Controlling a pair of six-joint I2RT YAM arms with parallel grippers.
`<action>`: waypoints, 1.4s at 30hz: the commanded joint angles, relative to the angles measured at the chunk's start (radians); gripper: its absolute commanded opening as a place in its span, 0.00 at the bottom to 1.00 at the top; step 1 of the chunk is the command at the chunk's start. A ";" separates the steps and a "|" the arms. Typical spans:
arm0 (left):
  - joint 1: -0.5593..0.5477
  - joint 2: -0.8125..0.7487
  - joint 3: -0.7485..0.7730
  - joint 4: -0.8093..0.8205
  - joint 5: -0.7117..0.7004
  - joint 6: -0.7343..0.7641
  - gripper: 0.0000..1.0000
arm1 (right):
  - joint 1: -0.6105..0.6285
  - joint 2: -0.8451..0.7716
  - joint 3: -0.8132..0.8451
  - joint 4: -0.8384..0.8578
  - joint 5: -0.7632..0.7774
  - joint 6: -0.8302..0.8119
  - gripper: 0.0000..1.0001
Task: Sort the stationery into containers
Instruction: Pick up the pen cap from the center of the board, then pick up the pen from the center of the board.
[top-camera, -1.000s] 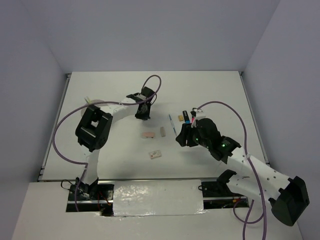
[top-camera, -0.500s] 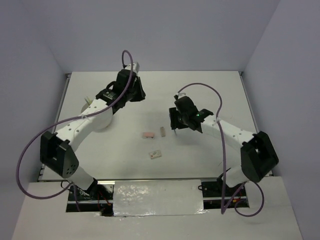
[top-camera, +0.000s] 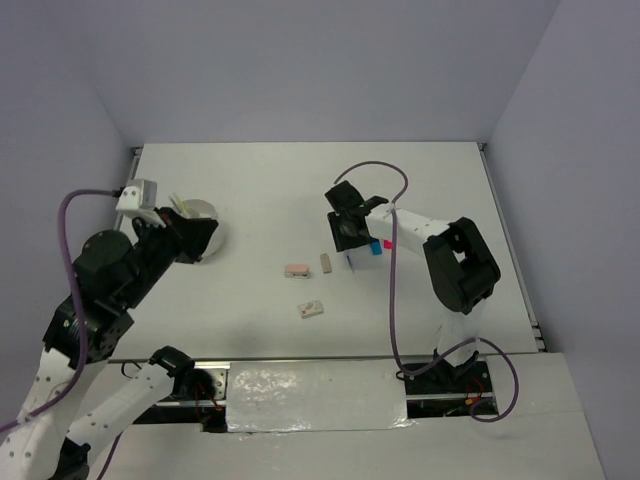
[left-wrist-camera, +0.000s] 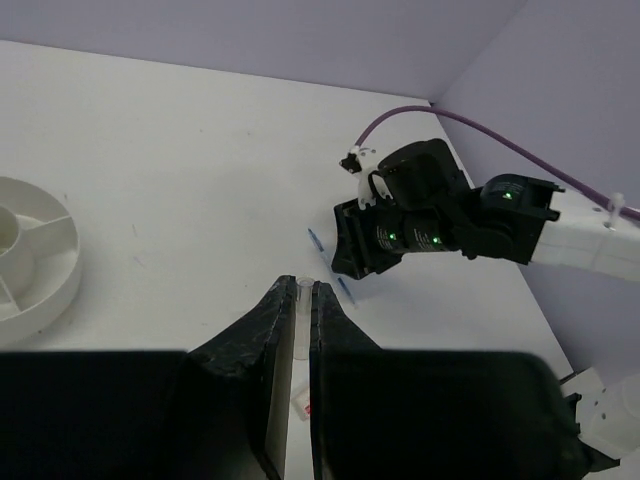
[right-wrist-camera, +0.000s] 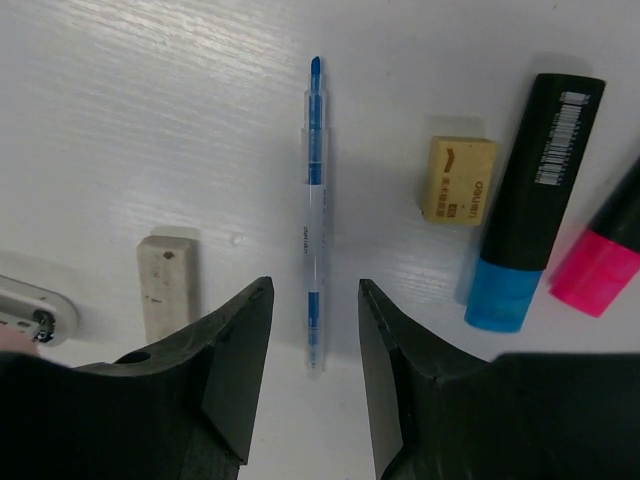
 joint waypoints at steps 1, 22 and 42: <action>0.006 -0.047 -0.035 -0.098 -0.022 0.036 0.00 | -0.007 0.051 0.048 -0.028 0.016 -0.016 0.47; 0.006 -0.130 -0.150 0.261 0.286 -0.108 0.00 | 0.031 -0.438 -0.139 0.023 -0.010 0.092 0.00; -0.012 0.025 -0.418 1.398 0.450 -0.604 0.00 | 0.644 -1.083 -0.469 0.500 0.000 0.281 0.00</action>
